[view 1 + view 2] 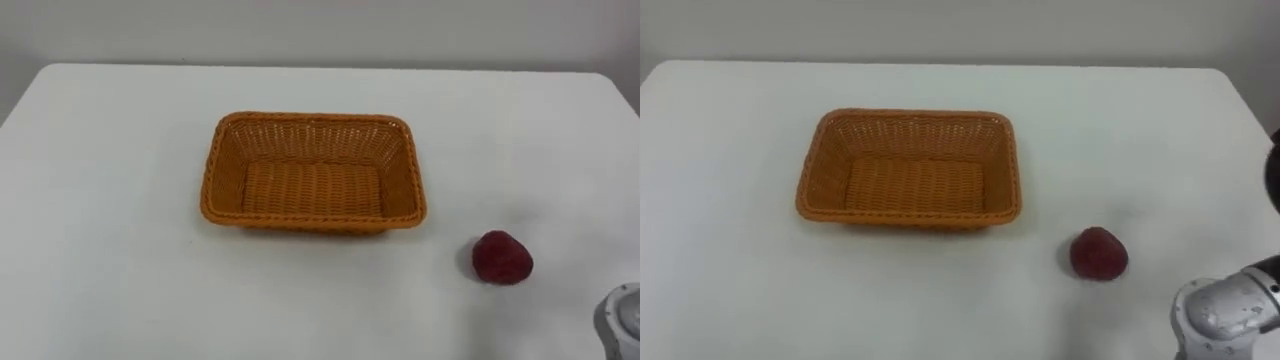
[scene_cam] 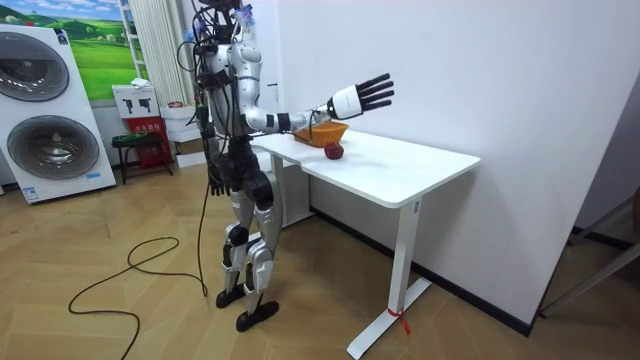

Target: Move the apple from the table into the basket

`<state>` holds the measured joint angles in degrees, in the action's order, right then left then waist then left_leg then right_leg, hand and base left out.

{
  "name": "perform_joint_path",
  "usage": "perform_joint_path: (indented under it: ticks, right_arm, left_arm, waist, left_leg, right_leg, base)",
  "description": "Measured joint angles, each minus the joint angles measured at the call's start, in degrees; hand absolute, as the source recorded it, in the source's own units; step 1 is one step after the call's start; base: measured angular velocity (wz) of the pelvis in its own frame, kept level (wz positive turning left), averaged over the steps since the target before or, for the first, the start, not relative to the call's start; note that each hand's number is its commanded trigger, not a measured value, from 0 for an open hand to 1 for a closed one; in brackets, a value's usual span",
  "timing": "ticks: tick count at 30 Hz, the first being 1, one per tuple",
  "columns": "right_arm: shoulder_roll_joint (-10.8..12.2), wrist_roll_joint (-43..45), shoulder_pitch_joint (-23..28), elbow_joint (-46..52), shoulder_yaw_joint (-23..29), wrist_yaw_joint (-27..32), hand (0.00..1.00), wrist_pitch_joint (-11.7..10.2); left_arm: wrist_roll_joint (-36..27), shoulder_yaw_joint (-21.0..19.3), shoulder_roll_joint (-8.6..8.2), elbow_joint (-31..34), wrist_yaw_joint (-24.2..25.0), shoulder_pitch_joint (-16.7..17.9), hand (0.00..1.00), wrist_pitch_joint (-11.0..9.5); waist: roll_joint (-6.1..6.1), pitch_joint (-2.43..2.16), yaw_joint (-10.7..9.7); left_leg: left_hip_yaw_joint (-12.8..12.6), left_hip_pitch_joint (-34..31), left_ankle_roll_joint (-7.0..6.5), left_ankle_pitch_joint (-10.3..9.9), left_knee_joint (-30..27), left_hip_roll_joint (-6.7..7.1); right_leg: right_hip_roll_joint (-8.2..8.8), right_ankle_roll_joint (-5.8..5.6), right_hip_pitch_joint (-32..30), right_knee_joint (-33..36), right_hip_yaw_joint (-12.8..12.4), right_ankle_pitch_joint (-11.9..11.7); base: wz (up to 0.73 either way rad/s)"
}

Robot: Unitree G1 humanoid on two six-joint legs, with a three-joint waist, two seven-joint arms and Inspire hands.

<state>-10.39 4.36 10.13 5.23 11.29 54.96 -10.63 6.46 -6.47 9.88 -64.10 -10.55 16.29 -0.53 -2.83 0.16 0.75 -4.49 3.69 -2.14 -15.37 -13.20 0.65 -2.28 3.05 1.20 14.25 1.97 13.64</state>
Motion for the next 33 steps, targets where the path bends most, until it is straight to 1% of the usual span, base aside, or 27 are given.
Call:
perform_joint_path:
  ticks: [2, 4, 6, 8, 11, 13, 14, 18, 22, 25, 30, 31, 33]
  right_arm:
    - [-0.12, 0.01, 0.58, -0.16, -3.64, -3.26, 0.00, 0.06]
    - [-0.35, 0.20, 0.62, -1.42, -6.16, -5.31, 0.00, 0.05]
    - [-0.39, 0.49, 0.77, -2.74, -8.40, -8.75, 0.00, 0.07]
    - [-0.52, 0.48, 1.28, -2.87, -9.67, -10.88, 0.00, 0.07]
    - [-0.60, 0.51, 1.95, -4.76, -11.44, -14.07, 0.00, -0.08]
    - [-0.60, 0.50, 2.35, -6.69, -11.93, -15.68, 0.00, -0.04]
    - [-0.60, 0.50, 2.74, -7.21, -12.10, -16.63, 0.00, 0.11]
    - [-0.60, 0.76, 4.71, -7.57, -12.26, -19.20, 0.00, 0.13]
    - [-0.61, 0.81, 5.27, -7.55, -12.30, -20.01, 0.00, 0.14]
    - [-0.61, 0.82, 5.26, -7.56, -12.58, -20.58, 0.00, 0.14]
    - [-0.58, 0.78, 6.22, -9.53, -13.48, -23.69, 0.00, 0.20]
    - [-0.59, 0.78, 6.49, -9.54, -13.48, -24.02, 0.00, 0.20]
    - [-0.57, 0.85, 7.53, -9.54, -13.48, -25.63, 0.00, 0.19]
  left_arm:
    - [0.02, 0.61, 0.08, -0.04, 0.01, -0.14, 0.00, 0.05]
    - [-0.01, 1.28, 0.16, -0.05, 0.02, -0.72, 0.00, 0.06]
    - [-0.02, 1.54, 0.20, -0.07, 0.32, -1.78, 0.00, 0.06]
    - [-0.03, 2.21, 0.32, -0.04, 0.86, -2.06, 0.00, 0.05]
    - [-0.13, 2.39, 0.31, -0.13, 1.15, -1.95, 0.00, 0.05]
    - [-0.13, 2.38, 0.26, -0.11, 1.16, -1.96, 0.00, 0.05]
    - [-0.07, 2.37, 0.25, -0.09, 1.19, -1.96, 0.00, 0.05]
    - [-0.08, 2.31, 0.24, -0.12, 1.18, -1.92, 0.00, -0.03]
    - [-0.07, 2.58, 0.21, -0.36, 1.17, -1.68, 0.00, 0.01]
    - [-0.12, 3.51, 0.14, -0.37, 1.15, -1.79, 0.00, 0.01]
    - [-0.76, 3.67, 0.14, -1.73, 1.17, -2.27, 0.00, -0.01]
    - [-0.80, 3.67, 0.14, -1.74, 1.17, -2.27, 0.00, -0.02]
    - [-0.79, 3.67, 0.14, -2.01, 1.17, -2.26, 0.00, 0.00]
  waist:
    - [0.13, 0.19, 0.01]
    - [0.25, 0.16, 0.08]
    - [0.48, 0.21, 0.73]
    - [0.78, 0.15, 1.04]
    - [1.23, -0.11, 1.16]
    - [1.52, -0.24, 1.17]
    - [1.77, -0.24, 1.14]
    - [2.16, -0.35, 1.13]
    - [2.17, -0.31, 1.09]
    - [2.22, -0.27, 1.10]
    - [2.26, -0.14, 0.32]
    - [2.17, -0.20, 0.24]
    - [2.37, -0.13, -0.49]
  left_leg:
    - [0.20, -0.20, 0.00, 0.00, 0.05, -0.12]
    - [0.67, -0.40, 0.00, 0.00, 0.05, -0.08]
    - [0.74, -0.74, -0.01, 0.00, 0.05, -0.02]
    - [0.72, -0.77, -0.02, 0.01, 0.05, 0.02]
    - [0.78, -0.52, -0.02, 0.01, 0.05, 0.02]
    - [0.82, -0.25, -0.02, 0.01, 0.13, 0.03]
    - [0.83, -0.06, -0.02, 0.01, 0.31, 0.05]
    - [0.72, 0.14, -0.01, 0.01, 1.14, -0.04]
    - [0.45, 0.66, -0.02, 0.01, 1.83, -0.16]
    - [0.05, 1.01, -0.02, 0.01, 1.87, -0.14]
    - [-0.13, 1.48, -0.02, 0.01, 1.91, -0.04]
    - [-0.14, 1.42, -0.02, 0.01, 1.91, -0.02]
    - [-0.19, 1.16, -0.02, 0.01, 1.90, -0.03]
  right_leg:
    - [-0.10, -0.06, 0.69, -1.54, 0.32, -0.73]
    - [-0.07, -0.16, 1.07, -2.53, 0.62, -1.14]
    - [-0.02, -0.23, 0.95, -2.67, 0.64, -1.25]
    - [0.03, -0.28, 0.93, -2.72, 0.64, -1.28]
    - [0.04, -0.29, 1.09, -2.76, 0.63, -1.29]
    - [0.04, -0.29, 1.40, -2.86, 0.62, -1.29]
    - [0.06, -0.30, 1.83, -3.12, 0.63, -1.30]
    - [-0.10, -0.35, 1.95, -3.70, 0.43, -1.33]
    - [-0.27, -0.34, 2.03, -3.71, 0.23, -1.34]
    - [-0.28, -0.34, 2.30, -3.73, -0.19, -1.34]
    - [-0.13, -0.39, 2.73, -4.43, -0.24, -1.38]
    - [-0.07, -0.40, 2.73, -4.53, -0.22, -1.38]
    - [0.13, -0.41, 2.62, -4.50, -0.26, -1.39]
  base:
    - [0.07]
    - [0.09]
    - [0.02]
    - [0.00]
    - [0.00]
    - [0.00]
    - [0.00]
    - [-0.02]
    - [-0.04]
    - [-0.06]
    - [0.00]
    - [0.00]
    - [0.00]
